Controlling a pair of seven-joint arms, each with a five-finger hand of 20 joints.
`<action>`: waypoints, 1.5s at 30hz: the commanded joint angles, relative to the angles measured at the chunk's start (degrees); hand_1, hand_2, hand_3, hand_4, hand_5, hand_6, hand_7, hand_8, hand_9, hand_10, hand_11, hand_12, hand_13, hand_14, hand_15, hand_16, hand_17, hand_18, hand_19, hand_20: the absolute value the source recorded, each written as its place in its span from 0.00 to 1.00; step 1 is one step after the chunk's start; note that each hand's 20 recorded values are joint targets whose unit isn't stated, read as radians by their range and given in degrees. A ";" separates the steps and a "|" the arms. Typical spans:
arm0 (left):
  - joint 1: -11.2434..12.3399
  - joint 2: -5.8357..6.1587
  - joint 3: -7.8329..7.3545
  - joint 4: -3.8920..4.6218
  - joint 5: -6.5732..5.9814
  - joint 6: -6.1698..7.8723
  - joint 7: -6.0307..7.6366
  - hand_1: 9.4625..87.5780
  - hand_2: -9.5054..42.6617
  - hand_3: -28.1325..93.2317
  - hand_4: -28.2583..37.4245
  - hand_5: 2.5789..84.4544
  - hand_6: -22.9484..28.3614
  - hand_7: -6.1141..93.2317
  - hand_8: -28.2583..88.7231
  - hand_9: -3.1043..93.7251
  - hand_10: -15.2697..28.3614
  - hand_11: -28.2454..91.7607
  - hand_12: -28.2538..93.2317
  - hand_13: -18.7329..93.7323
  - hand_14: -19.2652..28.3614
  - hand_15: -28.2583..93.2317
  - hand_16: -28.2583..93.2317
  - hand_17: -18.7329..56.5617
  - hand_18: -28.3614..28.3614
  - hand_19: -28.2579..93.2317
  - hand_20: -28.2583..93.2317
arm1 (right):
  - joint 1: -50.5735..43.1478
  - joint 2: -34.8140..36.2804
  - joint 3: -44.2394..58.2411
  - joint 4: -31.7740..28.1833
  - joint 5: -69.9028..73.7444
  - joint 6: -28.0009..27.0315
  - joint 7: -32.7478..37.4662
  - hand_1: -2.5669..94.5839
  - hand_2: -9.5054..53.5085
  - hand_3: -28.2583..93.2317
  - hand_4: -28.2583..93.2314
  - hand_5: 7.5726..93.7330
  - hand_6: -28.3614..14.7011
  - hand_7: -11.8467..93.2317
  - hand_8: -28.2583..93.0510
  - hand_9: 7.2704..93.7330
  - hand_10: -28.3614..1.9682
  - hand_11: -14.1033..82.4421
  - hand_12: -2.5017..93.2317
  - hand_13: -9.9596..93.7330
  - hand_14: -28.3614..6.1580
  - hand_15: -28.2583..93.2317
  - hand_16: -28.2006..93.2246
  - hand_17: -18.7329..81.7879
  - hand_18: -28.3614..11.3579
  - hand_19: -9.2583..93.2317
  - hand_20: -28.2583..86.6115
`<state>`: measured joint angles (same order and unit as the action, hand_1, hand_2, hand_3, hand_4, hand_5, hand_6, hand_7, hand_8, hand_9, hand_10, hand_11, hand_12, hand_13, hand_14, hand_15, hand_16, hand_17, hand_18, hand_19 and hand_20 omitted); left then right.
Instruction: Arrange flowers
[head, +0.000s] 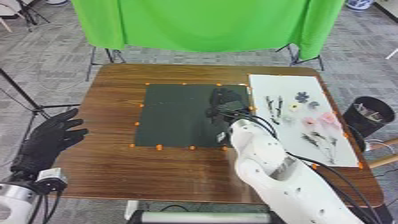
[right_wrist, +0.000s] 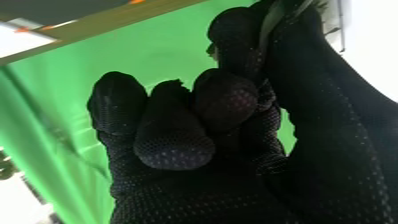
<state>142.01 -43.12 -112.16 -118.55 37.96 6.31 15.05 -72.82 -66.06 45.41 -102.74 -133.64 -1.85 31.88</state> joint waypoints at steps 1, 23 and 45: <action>-3.27 1.47 2.73 0.32 0.22 -0.44 -0.62 0.26 0.00 0.80 0.06 0.33 0.52 0.32 0.13 0.31 0.62 0.50 0.36 0.40 0.72 0.62 0.20 0.17 0.90 0.66 0.30 | 3.06 -6.52 -4.20 3.70 -1.34 -0.30 1.02 0.40 0.00 1.00 0.10 0.79 0.64 0.65 0.38 0.88 0.61 0.85 0.44 0.90 0.59 0.92 0.47 0.69 0.15 1.00 0.78; -22.52 3.20 14.68 6.00 3.38 -8.48 -9.42 0.25 0.00 0.79 0.06 0.33 0.52 0.31 0.13 0.31 0.62 0.49 0.36 0.40 0.72 0.62 0.21 0.17 0.90 0.65 0.31 | 3.51 -17.39 -10.19 15.05 -2.28 2.05 6.92 0.40 0.00 1.00 0.10 0.82 0.67 0.62 0.39 0.92 0.66 0.82 0.44 0.93 0.64 0.90 0.47 0.73 0.16 1.00 0.78; -26.30 2.92 17.18 8.30 3.85 -9.49 -10.22 0.27 0.00 0.79 0.07 0.32 0.52 0.32 0.13 0.31 0.62 0.50 0.36 0.40 0.71 0.63 0.21 0.17 0.90 0.66 0.31 | 5.84 -17.08 -14.15 17.63 -1.06 5.44 9.33 0.42 0.00 0.98 0.08 0.83 0.68 0.59 0.39 0.92 0.67 0.80 0.45 0.93 0.66 0.89 0.48 0.74 0.17 1.00 0.77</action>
<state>117.46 -40.11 -96.11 -110.77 41.75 -2.28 5.68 -66.95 -82.69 31.39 -85.35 -134.32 2.86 40.53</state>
